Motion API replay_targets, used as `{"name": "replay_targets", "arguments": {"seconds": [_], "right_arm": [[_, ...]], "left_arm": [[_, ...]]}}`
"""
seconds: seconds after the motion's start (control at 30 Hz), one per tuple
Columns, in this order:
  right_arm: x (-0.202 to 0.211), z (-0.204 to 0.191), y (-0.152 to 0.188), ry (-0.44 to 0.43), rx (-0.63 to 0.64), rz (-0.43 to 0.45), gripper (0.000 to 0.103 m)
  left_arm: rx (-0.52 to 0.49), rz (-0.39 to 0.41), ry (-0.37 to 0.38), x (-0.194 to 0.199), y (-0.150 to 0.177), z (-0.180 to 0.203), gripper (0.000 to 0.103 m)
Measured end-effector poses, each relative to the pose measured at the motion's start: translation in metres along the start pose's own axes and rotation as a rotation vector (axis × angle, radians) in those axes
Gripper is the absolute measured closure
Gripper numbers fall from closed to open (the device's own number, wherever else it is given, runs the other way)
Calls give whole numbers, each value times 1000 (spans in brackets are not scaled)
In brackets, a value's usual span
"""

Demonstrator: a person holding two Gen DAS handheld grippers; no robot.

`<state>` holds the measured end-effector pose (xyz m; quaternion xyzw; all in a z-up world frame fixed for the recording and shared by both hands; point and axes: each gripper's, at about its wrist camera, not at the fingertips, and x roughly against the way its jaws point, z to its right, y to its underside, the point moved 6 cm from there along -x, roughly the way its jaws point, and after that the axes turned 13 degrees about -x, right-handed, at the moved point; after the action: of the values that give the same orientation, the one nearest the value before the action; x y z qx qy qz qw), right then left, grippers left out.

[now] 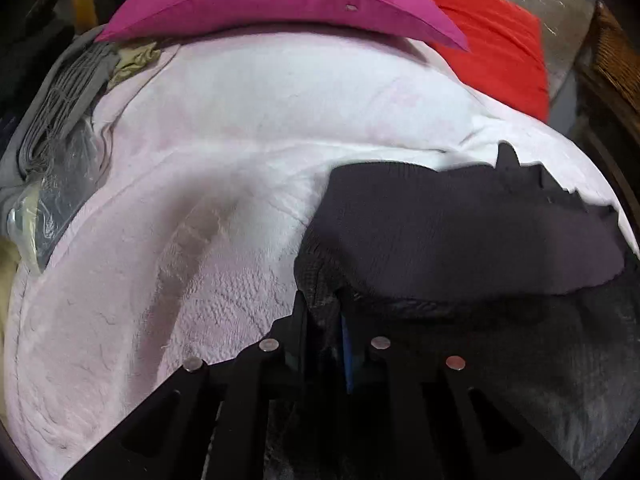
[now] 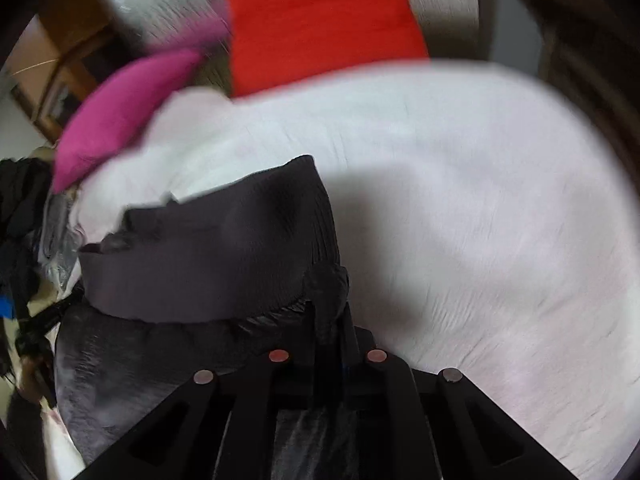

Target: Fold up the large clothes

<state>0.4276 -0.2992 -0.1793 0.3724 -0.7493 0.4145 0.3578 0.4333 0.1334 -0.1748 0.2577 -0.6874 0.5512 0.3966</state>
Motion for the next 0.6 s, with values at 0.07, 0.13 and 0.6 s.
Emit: {"name": "replay_targets", "arguments": {"seconds": [0.07, 0.13, 0.6], "right_arm": [[-2, 11, -3, -43, -79, -3, 75], [2, 24, -6, -55, -139, -8, 54], [77, 25, 55, -154, -31, 6, 39]], "left_arm": [[-8, -1, -16, 2, -2, -1, 84], [5, -4, -20, 4, -2, -8, 79], [50, 193, 76, 117, 56, -7, 31]]}}
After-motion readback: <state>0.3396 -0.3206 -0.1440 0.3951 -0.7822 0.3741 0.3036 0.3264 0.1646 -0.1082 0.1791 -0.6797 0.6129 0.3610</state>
